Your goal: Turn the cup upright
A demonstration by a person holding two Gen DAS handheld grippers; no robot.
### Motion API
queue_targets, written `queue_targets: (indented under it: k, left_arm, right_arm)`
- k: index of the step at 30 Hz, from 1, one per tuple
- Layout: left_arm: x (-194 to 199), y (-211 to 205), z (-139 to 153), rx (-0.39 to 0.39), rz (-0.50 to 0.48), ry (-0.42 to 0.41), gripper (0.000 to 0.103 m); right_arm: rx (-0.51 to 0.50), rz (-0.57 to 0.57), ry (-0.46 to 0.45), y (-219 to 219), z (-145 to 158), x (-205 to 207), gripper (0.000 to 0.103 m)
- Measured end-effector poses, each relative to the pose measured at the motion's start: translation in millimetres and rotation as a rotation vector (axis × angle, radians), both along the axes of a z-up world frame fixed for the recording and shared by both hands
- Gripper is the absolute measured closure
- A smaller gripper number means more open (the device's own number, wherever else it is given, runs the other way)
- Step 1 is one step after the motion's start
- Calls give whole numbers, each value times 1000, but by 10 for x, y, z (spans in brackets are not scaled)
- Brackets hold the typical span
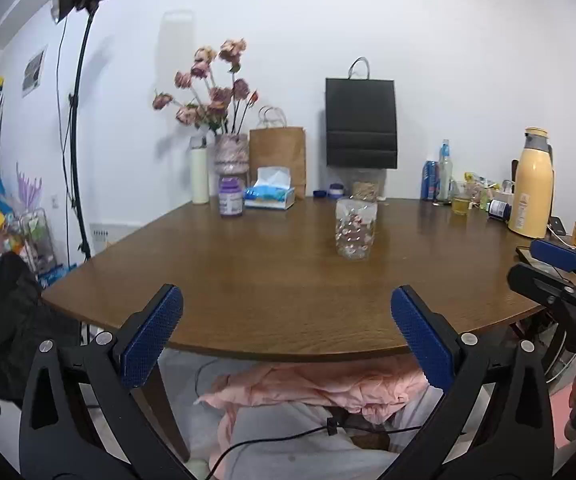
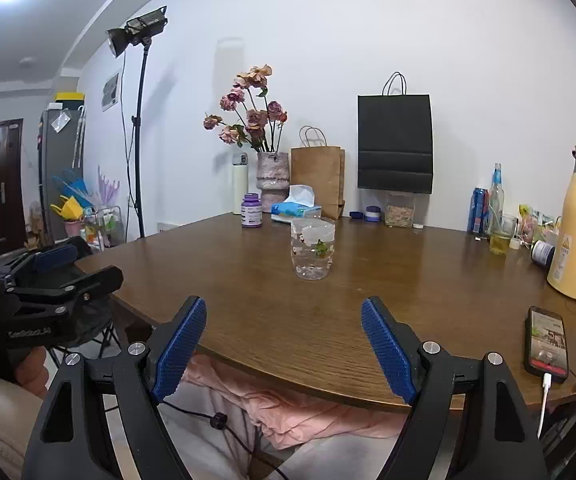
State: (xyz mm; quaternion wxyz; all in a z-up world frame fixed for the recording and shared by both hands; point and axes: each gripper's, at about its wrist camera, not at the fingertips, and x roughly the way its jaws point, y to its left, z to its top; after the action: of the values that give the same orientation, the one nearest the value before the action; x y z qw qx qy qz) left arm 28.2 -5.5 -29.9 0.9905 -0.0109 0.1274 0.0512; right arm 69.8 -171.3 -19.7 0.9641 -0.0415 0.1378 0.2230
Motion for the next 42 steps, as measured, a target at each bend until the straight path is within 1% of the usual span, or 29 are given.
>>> queue_targets:
  k: [12, 42]
  left_arm:
    - [-78, -11, 20, 20, -3, -26, 0]
    - [-36, -16, 57, 15, -9, -24, 0]
  right_arm:
    - [-3, -18, 5, -31, 6, 1, 19]
    - [-14, -21, 8, -21, 21, 24, 19]
